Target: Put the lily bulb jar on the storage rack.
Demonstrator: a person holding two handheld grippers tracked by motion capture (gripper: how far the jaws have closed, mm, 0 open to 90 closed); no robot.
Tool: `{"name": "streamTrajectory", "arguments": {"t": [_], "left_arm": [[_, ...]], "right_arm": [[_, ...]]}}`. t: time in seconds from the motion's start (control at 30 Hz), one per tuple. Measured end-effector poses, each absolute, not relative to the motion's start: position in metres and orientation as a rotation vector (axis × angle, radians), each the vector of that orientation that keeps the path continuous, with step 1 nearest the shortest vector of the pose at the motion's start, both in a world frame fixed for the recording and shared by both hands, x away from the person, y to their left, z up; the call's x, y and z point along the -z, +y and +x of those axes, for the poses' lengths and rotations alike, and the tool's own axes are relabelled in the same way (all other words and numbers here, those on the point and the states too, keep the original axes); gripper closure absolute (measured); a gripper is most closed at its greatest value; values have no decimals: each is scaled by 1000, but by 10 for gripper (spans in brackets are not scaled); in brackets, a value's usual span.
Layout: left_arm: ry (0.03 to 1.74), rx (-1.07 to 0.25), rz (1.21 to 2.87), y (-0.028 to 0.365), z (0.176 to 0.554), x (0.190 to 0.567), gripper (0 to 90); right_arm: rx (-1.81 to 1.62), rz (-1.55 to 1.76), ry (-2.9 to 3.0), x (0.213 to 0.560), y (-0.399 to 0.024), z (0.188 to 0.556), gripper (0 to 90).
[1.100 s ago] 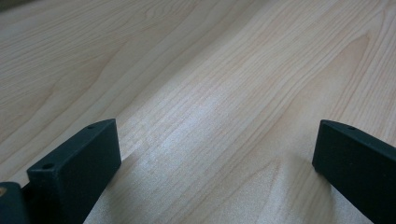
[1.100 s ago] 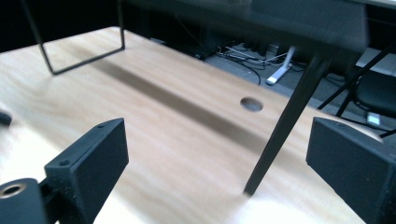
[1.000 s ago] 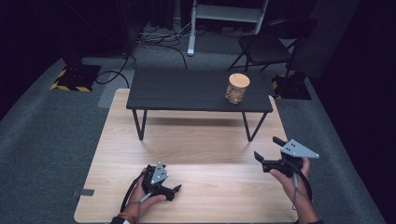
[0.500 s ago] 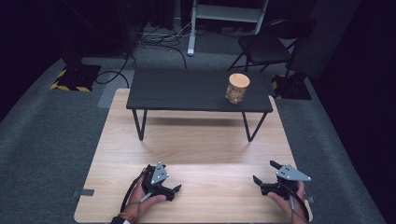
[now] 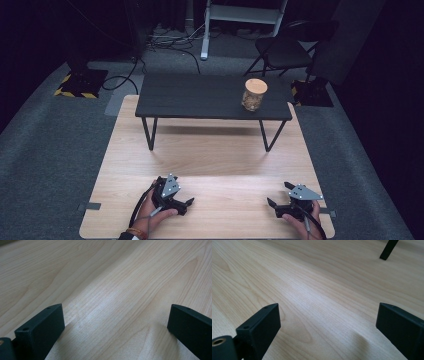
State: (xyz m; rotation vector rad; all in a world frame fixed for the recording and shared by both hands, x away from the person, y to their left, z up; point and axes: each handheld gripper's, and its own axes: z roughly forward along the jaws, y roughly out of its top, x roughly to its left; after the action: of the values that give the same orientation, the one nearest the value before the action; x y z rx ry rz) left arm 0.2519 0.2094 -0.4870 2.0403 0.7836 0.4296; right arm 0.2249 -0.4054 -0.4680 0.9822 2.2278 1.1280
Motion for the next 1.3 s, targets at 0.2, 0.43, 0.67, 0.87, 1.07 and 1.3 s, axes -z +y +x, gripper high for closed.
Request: {"name": "streamTrajectory", "arguments": {"t": [0.2, 0.43, 0.67, 0.87, 1.07, 1.3], "left_arm": [[783, -428, 2041, 210, 252, 487, 10], [783, -430, 2041, 209, 252, 487, 10], [784, -430, 2040, 209, 252, 487, 10], [784, -430, 2040, 209, 252, 487, 9], [784, -430, 2040, 209, 252, 487, 9], [783, -430, 2041, 209, 252, 487, 9]], "right_arm": [[-1127, 1029, 2223, 473, -409, 226, 54], [-1136, 1050, 2220, 477, -411, 227, 51], [-1158, 1075, 2207, 481, -414, 227, 31], [-1159, 1076, 2209, 481, -414, 228, 25], [-1156, 1077, 2210, 480, -414, 228, 19], [-1154, 1077, 2212, 480, -414, 229, 11]]}}
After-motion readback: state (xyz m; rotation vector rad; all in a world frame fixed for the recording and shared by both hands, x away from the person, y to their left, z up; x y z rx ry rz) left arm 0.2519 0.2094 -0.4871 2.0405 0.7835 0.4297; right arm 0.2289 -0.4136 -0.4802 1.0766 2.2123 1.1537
